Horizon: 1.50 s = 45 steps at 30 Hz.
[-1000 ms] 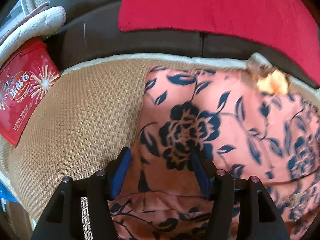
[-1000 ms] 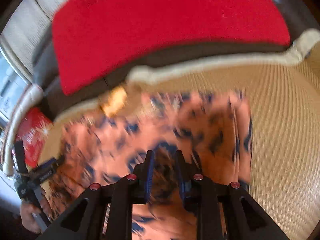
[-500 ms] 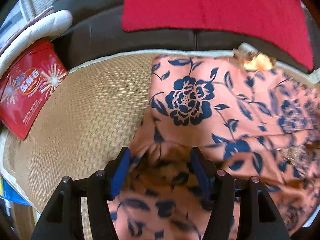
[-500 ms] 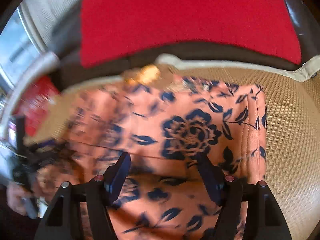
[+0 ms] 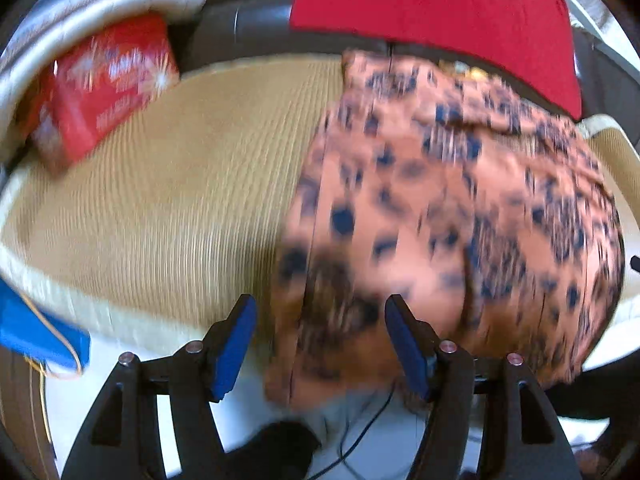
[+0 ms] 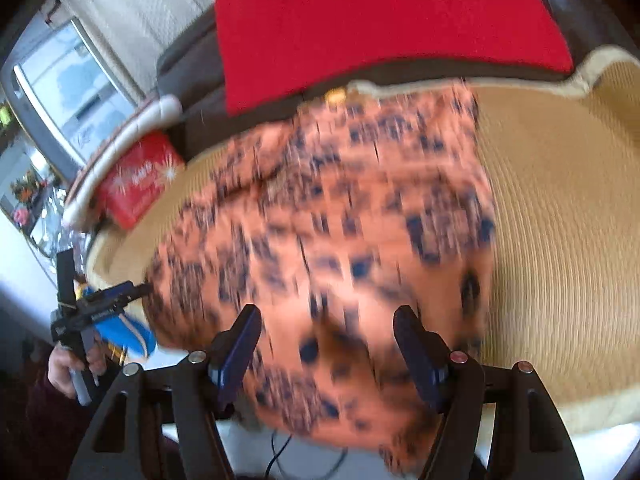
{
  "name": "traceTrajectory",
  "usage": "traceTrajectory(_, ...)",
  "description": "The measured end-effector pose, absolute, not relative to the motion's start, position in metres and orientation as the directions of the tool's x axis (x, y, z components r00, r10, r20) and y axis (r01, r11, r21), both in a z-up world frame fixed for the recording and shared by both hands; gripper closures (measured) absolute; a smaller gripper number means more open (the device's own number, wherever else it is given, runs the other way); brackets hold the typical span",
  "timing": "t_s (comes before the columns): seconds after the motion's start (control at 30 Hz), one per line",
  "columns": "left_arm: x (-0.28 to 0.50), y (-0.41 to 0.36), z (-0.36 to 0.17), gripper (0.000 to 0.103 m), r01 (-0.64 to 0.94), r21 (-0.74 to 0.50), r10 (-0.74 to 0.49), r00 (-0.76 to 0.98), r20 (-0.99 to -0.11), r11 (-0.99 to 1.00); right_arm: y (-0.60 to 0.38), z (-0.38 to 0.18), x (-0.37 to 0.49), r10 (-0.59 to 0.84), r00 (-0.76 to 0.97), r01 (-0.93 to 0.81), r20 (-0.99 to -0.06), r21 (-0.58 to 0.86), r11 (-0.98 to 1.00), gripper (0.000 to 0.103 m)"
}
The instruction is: Fold small clothes
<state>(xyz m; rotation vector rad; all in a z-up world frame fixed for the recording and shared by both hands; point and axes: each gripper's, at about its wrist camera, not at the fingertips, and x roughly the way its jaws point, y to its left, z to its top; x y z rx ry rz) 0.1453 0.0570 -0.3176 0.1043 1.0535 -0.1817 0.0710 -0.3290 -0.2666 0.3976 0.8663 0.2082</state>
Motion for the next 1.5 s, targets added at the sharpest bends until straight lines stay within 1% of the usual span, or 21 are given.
traceTrajectory(0.13,0.133,0.078,-0.341,0.036,0.151,-0.003,-0.068,0.431,-0.9,0.989,-0.327,-0.303,0.054,0.343,0.516,0.007,-0.785,0.404,0.915,0.03)
traceTrajectory(0.2,0.137,0.084,-0.348,0.036,0.14,-0.037,-0.091,0.403,-0.911,0.989,-0.331,-0.322,0.048,0.327,0.455,0.036,-0.828,0.384,0.923,0.03)
traceTrajectory(0.37,0.144,0.089,-0.368,0.037,0.144,-0.12,-0.164,0.344,-0.925,0.982,-0.348,-0.361,0.049,0.328,0.363,0.114,-0.872,0.391,0.913,0.03)
traceTrajectory(0.4,0.145,0.088,-0.371,0.04,0.15,-0.135,-0.179,0.336,-0.925,0.979,-0.351,-0.37,0.051,0.344,0.341,0.126,-0.875,0.405,0.906,0.03)
traceTrajectory(0.47,0.146,0.085,-0.376,0.059,0.172,-0.167,-0.215,0.317,-0.924,0.971,-0.35,-0.389,0.056,0.347,0.284,0.14,-0.894,0.397,0.907,0.03)
traceTrajectory(0.5,0.146,0.083,-0.378,0.061,0.179,-0.172,-0.221,0.311,-0.924,0.969,-0.349,-0.397,0.059,0.336,0.26,0.144,-0.905,0.38,0.914,0.03)
traceTrajectory(0.57,0.145,0.082,-0.379,0.061,0.182,-0.17,-0.221,0.316,-0.923,0.968,-0.346,-0.409,0.066,0.32,0.248,0.152,-0.914,0.363,0.919,0.03)
traceTrajectory(0.63,0.145,0.081,-0.38,0.061,0.176,-0.18,-0.228,0.313,-0.922,0.968,-0.342,-0.416,0.073,0.355,0.266,0.147,-0.896,0.401,0.904,0.03)
traceTrajectory(0.7,0.15,0.08,-0.382,0.055,0.17,-0.197,-0.241,0.301,-0.923,0.966,-0.337,-0.423,0.078,0.375,0.268,0.155,-0.887,0.424,0.892,0.03)
traceTrajectory(0.73,0.151,0.08,-0.382,0.047,0.169,-0.206,-0.249,0.293,-0.923,0.964,-0.334,-0.428,0.08,0.374,0.267,0.165,-0.888,0.425,0.89,0.032)
traceTrajectory(0.77,0.153,0.081,-0.382,0.042,0.17,-0.209,-0.252,0.291,-0.923,0.963,-0.329,-0.431,0.083,0.376,0.265,0.163,-0.888,0.426,0.89,0.046)
traceTrajectory(0.8,0.156,0.083,-0.384,0.042,0.172,-0.208,-0.251,0.289,-0.924,0.963,-0.324,-0.431,0.084,0.377,0.266,0.15,-0.887,0.424,0.893,0.061)
traceTrajectory(0.83,0.156,0.083,-0.386,0.042,0.172,-0.205,-0.248,0.288,-0.925,0.964,-0.321,-0.43,0.084,0.368,0.265,0.144,-0.891,0.414,0.899,0.082)
traceTrajectory(0.87,0.157,0.084,-0.387,0.051,0.171,-0.207,-0.25,0.289,-0.924,0.963,-0.32,-0.428,0.081,0.363,0.269,0.142,-0.892,0.409,0.901,0.087)
traceTrajectory(0.9,0.157,0.088,-0.392,0.064,0.167,-0.216,-0.257,0.291,-0.921,0.962,-0.318,-0.424,0.077,0.369,0.276,0.14,-0.887,0.417,0.898,0.089)
traceTrajectory(0.93,0.159,0.092,-0.397,0.092,0.159,-0.229,-0.266,0.283,-0.921,0.96,-0.316,-0.416,0.073,0.383,0.294,0.132,-0.875,0.434,0.891,0.092)
traceTrajectory(0.97,0.159,0.096,-0.399,0.094,0.149,-0.255,-0.288,0.275,-0.917,0.955,-0.313,-0.408,0.071,0.392,0.314,0.124,-0.865,0.447,0.886,0.092)
traceTrajectory(1.07,0.158,0.103,-0.396,0.097,0.146,-0.316,-0.345,0.279,-0.896,0.938,-0.304,-0.375,0.056,0.442,0.389,0.062,-0.808,0.501,0.863,0.092)
traceTrajectory(1.27,0.143,0.101,-0.356,0.097,0.272,-0.459,-0.528,0.307,-0.792,0.846,-0.296,-0.303,0.033,0.535,0.524,-0.049,-0.663,0.604,0.795,0.092)
traceTrajectory(1.4,0.15,0.106,-0.321,0.097,0.304,-0.541,-0.62,0.331,-0.712,0.784,-0.311,-0.256,0.039,0.544,0.625,-0.089,-0.559,0.642,0.761,0.092)
traceTrajectory(1.5,0.168,0.11,-0.292,0.097,0.304,-0.59,-0.663,0.347,-0.663,0.748,-0.347,-0.221,0.052,0.531,0.701,-0.103,-0.476,0.669,0.736,0.092)
